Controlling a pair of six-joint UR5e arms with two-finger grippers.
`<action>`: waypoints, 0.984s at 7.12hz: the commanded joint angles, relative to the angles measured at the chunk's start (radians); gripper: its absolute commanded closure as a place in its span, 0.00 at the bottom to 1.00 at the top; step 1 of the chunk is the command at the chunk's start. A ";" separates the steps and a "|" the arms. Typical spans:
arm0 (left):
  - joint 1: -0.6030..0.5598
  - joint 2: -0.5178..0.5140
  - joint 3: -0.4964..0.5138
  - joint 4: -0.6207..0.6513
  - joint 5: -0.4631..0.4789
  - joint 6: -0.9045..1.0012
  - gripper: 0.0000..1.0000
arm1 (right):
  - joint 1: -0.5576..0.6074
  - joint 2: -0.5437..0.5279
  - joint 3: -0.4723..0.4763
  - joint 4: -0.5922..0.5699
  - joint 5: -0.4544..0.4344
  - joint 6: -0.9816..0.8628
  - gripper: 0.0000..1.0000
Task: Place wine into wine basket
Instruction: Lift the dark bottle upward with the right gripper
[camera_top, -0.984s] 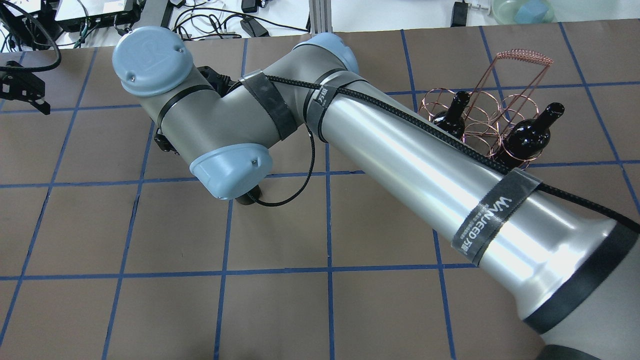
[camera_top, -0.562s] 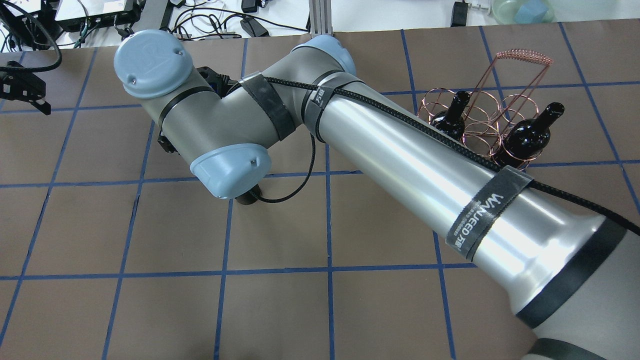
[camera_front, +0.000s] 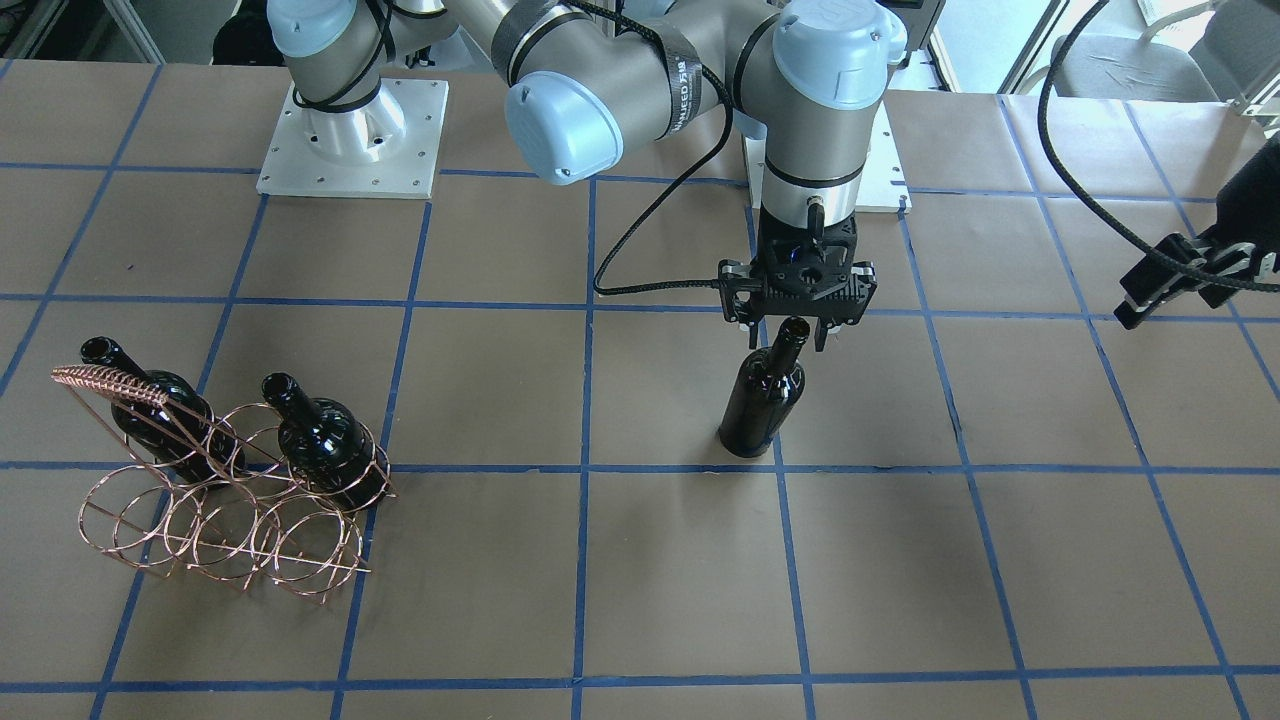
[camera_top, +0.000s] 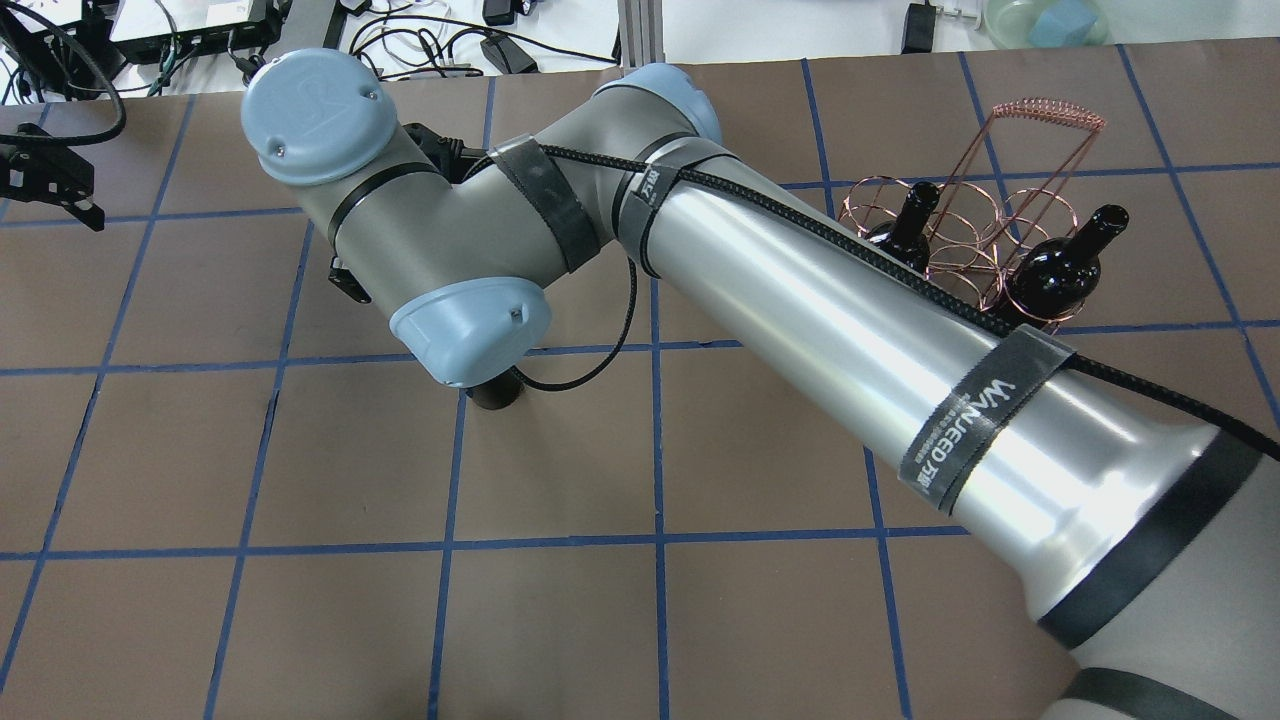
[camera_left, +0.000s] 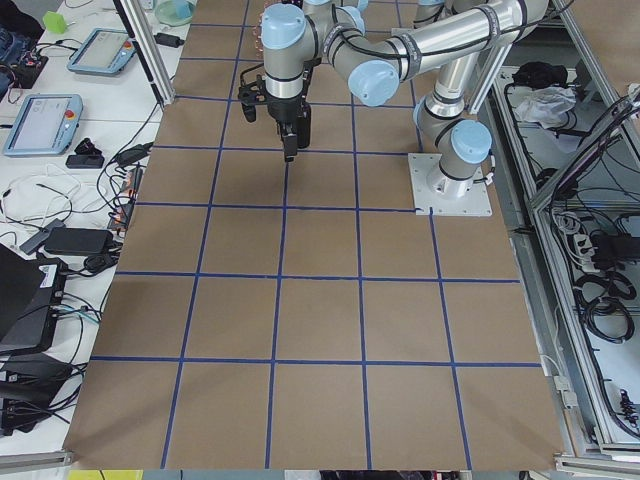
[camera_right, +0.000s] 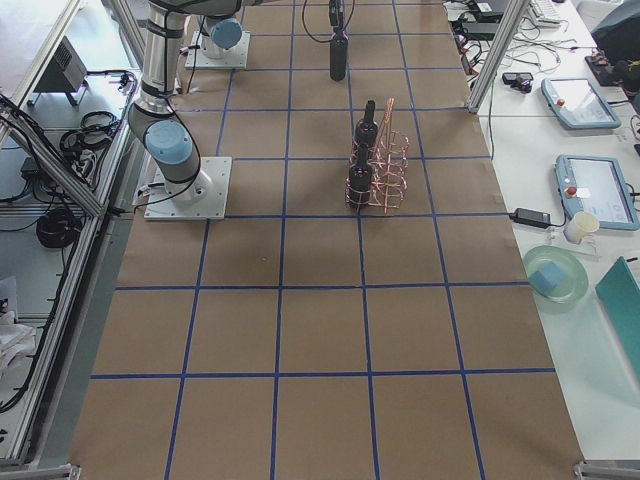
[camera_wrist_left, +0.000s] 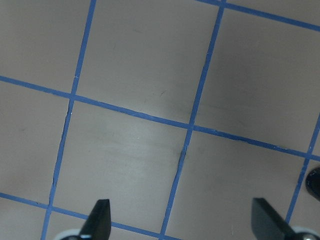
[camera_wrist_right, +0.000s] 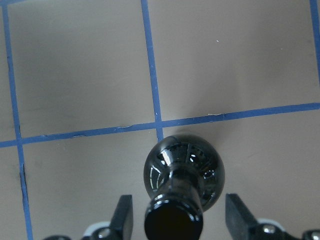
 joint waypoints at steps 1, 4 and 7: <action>0.000 0.000 0.000 0.000 0.000 0.000 0.00 | -0.001 0.003 0.001 -0.013 0.001 0.001 0.35; 0.000 -0.002 -0.002 0.000 0.000 0.000 0.00 | -0.001 0.004 0.001 -0.042 -0.001 -0.016 0.43; 0.000 -0.002 -0.002 0.000 0.000 0.000 0.00 | -0.001 0.006 0.001 -0.044 -0.001 -0.021 0.43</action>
